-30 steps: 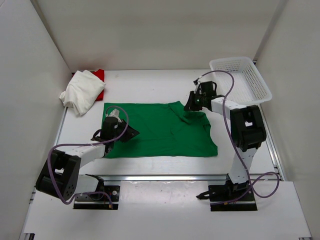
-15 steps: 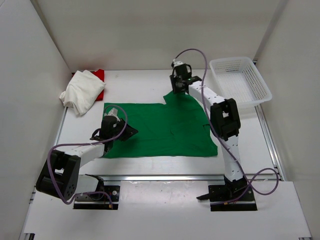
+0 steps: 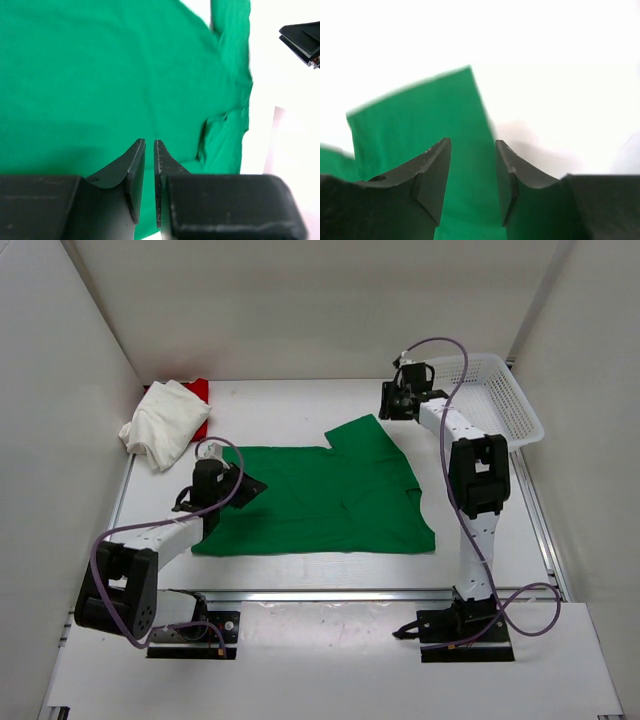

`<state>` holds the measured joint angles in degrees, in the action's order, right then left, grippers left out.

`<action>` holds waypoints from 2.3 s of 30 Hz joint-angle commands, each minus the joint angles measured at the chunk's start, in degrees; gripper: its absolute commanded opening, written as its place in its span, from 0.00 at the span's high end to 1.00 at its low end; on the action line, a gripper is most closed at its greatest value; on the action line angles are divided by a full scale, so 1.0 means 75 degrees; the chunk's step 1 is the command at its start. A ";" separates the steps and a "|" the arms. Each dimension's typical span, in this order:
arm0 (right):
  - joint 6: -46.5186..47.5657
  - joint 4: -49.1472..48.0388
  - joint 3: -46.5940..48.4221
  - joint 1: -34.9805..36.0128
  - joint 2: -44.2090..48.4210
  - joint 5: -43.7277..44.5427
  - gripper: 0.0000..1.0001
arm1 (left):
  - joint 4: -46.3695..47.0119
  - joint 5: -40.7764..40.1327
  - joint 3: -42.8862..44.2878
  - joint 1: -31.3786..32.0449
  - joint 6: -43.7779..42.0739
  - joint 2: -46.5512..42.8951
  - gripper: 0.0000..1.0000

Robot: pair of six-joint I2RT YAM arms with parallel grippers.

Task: Fold and stack the t-shirts
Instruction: Grap the side of the flattened tshirt furthest away from the robot with both arms

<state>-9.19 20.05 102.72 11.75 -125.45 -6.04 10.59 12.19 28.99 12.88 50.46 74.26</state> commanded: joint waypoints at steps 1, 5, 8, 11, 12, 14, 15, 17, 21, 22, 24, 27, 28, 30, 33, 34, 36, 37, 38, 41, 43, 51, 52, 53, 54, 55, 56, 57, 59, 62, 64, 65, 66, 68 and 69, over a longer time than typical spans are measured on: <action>-0.0216 -0.0038 0.0916 0.0063 -0.0708 -0.0472 0.61 | -0.0378 -0.0334 0.0761 -0.0404 -0.0222 0.0046 0.76; -0.0217 0.0557 0.2260 0.0074 -0.1797 -0.0612 0.57 | -0.0673 -0.0441 0.1441 -0.1095 -0.0329 0.0726 0.66; -0.0216 0.1658 0.3984 -0.0008 -0.2840 -0.0846 0.57 | -0.0883 -0.0651 0.1956 -0.1483 -0.0469 0.1358 0.51; -0.0204 0.2573 0.5672 -0.0008 -0.3766 -0.0858 0.58 | -0.1387 -0.0418 0.2753 -0.1717 -0.0833 0.2155 0.33; -0.0193 0.2739 0.6314 0.0004 -0.4048 -0.0858 0.58 | -0.1412 -0.0441 0.2848 -0.1718 -0.0891 0.2343 0.29; -0.0263 0.2753 0.6193 -0.0019 -0.4051 -0.0859 0.57 | -0.1667 -0.0406 0.3070 -0.2045 -0.0903 0.2602 0.18; -0.0298 0.2694 0.5924 0.0004 -0.3935 -0.0858 0.57 | -0.1763 -0.0534 0.3199 -0.2092 -0.0985 0.2788 0.16; -0.0205 0.2775 0.5956 0.0051 -0.3945 -0.0648 0.57 | -0.1880 -0.0686 0.3399 -0.2280 -0.1102 0.2930 0.14; -0.0110 0.3161 0.6216 0.0145 -0.3981 -0.0216 0.57 | -0.2067 -0.1107 0.3762 -0.2362 -0.1336 0.3106 0.27; -0.0029 0.3174 0.6261 0.0214 -0.3957 -0.0098 0.57 | -0.2103 -0.1167 0.3914 -0.2386 -0.1383 0.3141 0.28; 0.0077 0.3279 0.6226 0.0250 -0.3876 0.0265 0.56 | -0.2243 -0.1353 0.4160 -0.2410 -0.1453 0.3200 0.30; 0.0171 0.3279 0.6133 0.0251 -0.3840 0.0232 0.56 | -0.2722 -0.2054 0.4838 -0.2351 -0.1991 0.3586 0.30; 0.0124 0.3279 0.6144 0.0262 -0.3852 0.0208 0.56 | -0.2829 -0.2139 0.5062 -0.2397 -0.2121 0.3726 0.31; 0.0148 0.3338 0.6121 0.0297 -0.3852 0.0278 0.58 | -0.3005 -0.2245 0.5308 -0.2339 -0.2274 0.4020 0.31; 0.0125 0.3361 0.6132 0.0309 -0.3875 0.0162 0.61 | -0.3063 -0.2468 0.5590 -0.2328 -0.2368 0.4441 0.33; 0.0182 0.3338 0.6133 0.0320 -0.3887 0.0150 0.62 | -0.3227 -0.2434 0.5835 -0.2351 -0.2438 0.4547 0.35; 0.0136 0.3326 0.6109 0.0286 -0.3887 0.0115 0.63 | -0.3519 -0.2398 0.6293 -0.2351 -0.2543 0.4945 0.39; 0.0043 0.3361 0.6132 0.0308 -0.3898 0.0103 0.64 | -0.3649 -0.2503 0.6515 -0.2246 -0.2672 0.5074 0.39; 0.0100 0.3408 0.6144 0.0274 -0.3887 0.0056 0.64 | -0.3720 -0.2654 0.6714 -0.2199 -0.2708 0.5203 0.40; 0.0112 0.3385 0.6191 0.0309 -0.3934 0.0103 0.63 | -0.3978 -0.2878 0.7078 -0.2058 -0.2965 0.5566 0.38; 0.0124 0.3397 0.6203 0.0332 -0.3934 0.0056 0.65 | -0.4060 -0.2949 0.7243 -0.2116 -0.2965 0.5696 0.38; 0.0089 0.3432 0.6250 0.0309 -0.4074 -0.0084 0.71 | -0.4166 -0.2608 0.7525 -0.2093 -0.2954 0.6060 0.63; 0.0054 0.3432 0.6261 0.0297 -0.4074 -0.0085 0.73 | -0.4166 -0.2621 0.7513 -0.2081 -0.2954 0.5990 0.66; 0.0042 0.3432 0.6273 0.0355 -0.4109 -0.0120 0.78 | -0.4177 -0.2621 0.7513 -0.2104 -0.3012 0.6024 0.72; 0.0030 0.3432 0.6296 0.0297 -0.4110 -0.0074 0.81 | -0.4108 -0.2551 0.7455 -0.2116 -0.2920 0.6013 0.77; 0.0042 0.3432 0.6343 0.0297 -0.4121 -0.0085 0.87 | -0.4096 -0.2585 0.7397 -0.2105 -0.2849 0.5955 0.80; -0.0051 0.3432 0.6425 0.0308 -0.4086 -0.0154 0.91 | -0.4026 -0.2574 0.7338 -0.2105 -0.2849 0.5908 0.86; -0.0017 0.3455 0.6379 0.0297 -0.4063 -0.0167 0.93 | -0.3944 -0.2562 0.7268 -0.2093 -0.2802 0.5896 0.91; -0.0005 0.3502 0.6484 0.0262 -0.3888 -0.0144 0.97 | -0.3792 -0.2516 0.7092 -0.2105 -0.2778 0.5721 0.97; 0.0053 0.3584 0.6508 0.0332 -0.3618 -0.0143 1.00 | -0.3592 -0.2457 0.6893 -0.2081 -0.2743 0.5498 1.00; 0.0030 0.3713 0.6543 0.0320 -0.3244 -0.0213 1.00 | -0.3463 -0.2398 0.6706 -0.2116 -0.2708 0.5264 1.00; 0.0030 0.3759 0.6520 0.0309 -0.3045 -0.0295 1.00 | -0.3370 -0.2445 0.6577 -0.2082 -0.2696 0.5112 1.00; -0.0063 0.3887 0.6508 0.0239 -0.2927 -0.0586 1.00 | -0.3299 -0.2399 0.6506 -0.2162 -0.2685 0.5029 1.00; -0.0192 0.3947 0.6403 0.0099 -0.2436 -0.1206 1.00 | -0.3182 -0.2340 0.6214 -0.2128 -0.2591 0.4714 1.00; -0.0227 0.4086 0.6309 0.0098 -0.2306 -0.1349 0.99 | -0.3054 -0.2235 0.6073 -0.2209 -0.2556 0.4573 1.00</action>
<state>-9.50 49.71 149.03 13.32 -152.86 -10.28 -15.38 -6.33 76.64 -2.96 30.20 115.61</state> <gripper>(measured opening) 0.008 0.029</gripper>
